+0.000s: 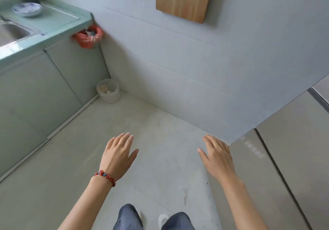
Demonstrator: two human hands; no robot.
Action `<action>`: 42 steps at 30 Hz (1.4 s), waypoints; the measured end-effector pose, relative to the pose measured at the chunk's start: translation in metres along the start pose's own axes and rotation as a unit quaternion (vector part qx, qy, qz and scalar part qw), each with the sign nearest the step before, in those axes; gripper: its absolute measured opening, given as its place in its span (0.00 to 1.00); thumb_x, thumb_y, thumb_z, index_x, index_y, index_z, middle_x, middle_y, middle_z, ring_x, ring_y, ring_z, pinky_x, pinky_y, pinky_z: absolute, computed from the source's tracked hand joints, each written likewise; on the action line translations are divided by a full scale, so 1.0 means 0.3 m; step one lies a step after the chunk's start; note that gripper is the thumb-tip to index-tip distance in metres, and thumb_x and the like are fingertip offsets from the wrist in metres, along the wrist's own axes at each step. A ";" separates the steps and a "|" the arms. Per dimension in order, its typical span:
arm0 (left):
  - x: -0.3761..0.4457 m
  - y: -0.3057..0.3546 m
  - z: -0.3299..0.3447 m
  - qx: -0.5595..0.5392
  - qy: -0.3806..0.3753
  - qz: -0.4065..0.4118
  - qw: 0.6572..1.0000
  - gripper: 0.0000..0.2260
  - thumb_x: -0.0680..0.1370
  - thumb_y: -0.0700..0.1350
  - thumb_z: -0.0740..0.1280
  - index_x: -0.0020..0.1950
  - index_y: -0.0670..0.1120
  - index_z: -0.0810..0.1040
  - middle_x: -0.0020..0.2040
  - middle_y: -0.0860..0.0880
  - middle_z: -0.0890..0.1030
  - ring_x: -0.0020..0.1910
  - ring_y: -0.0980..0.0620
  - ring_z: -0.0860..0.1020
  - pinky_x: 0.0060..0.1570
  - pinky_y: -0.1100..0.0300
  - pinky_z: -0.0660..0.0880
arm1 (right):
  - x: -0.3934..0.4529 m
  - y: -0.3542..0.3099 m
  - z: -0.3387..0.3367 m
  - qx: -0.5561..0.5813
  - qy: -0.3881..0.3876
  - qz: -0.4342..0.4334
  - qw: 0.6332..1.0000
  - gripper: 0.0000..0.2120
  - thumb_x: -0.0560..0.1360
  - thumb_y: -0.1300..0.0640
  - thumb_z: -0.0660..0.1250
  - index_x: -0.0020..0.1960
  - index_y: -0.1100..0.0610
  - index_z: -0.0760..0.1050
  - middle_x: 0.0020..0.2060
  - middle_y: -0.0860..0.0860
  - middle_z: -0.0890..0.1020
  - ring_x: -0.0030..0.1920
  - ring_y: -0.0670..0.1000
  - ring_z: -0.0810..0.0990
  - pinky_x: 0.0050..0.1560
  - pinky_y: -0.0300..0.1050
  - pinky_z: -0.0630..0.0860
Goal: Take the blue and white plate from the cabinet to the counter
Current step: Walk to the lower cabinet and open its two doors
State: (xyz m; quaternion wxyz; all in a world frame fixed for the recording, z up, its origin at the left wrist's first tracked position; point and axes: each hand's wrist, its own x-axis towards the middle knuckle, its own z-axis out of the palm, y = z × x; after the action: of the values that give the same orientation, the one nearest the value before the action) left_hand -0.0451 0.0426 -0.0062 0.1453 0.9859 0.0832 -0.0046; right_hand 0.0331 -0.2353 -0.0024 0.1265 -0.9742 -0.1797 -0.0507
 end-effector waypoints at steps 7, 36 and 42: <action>-0.298 0.009 -0.012 -0.023 0.060 -0.224 0.972 0.36 0.77 0.61 0.39 0.54 0.37 0.77 0.53 0.38 0.82 0.53 0.39 0.79 0.52 0.42 0.74 | 0.122 -0.104 0.018 0.025 -0.039 -0.219 0.975 0.19 0.69 0.60 0.72 0.57 0.66 0.74 0.55 0.62 0.80 0.58 0.61 0.77 0.56 0.58 0.72; -1.993 0.748 0.248 -0.053 0.214 -0.853 0.473 0.36 0.78 0.59 0.38 0.51 0.37 0.78 0.50 0.38 0.83 0.49 0.41 0.81 0.48 0.46 0.77 | -1.210 -0.984 0.057 0.115 -0.250 -0.850 0.449 0.19 0.75 0.53 0.64 0.63 0.60 0.68 0.63 0.57 0.74 0.64 0.58 0.70 0.65 0.52 0.64; -2.043 1.073 0.368 -0.078 0.228 -0.927 0.287 0.37 0.77 0.60 0.37 0.53 0.37 0.78 0.52 0.38 0.82 0.51 0.41 0.80 0.51 0.44 0.76 | -1.527 -0.941 0.013 0.107 -0.278 -0.914 0.276 0.20 0.76 0.52 0.62 0.65 0.60 0.67 0.65 0.57 0.72 0.66 0.57 0.68 0.66 0.51 0.62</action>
State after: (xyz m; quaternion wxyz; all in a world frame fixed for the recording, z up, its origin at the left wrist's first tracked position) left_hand -0.5945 -0.3929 0.0003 0.0956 0.1957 0.9713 0.0954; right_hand -0.4954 -0.1338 -0.0079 0.0433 -0.1053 -0.9805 0.1600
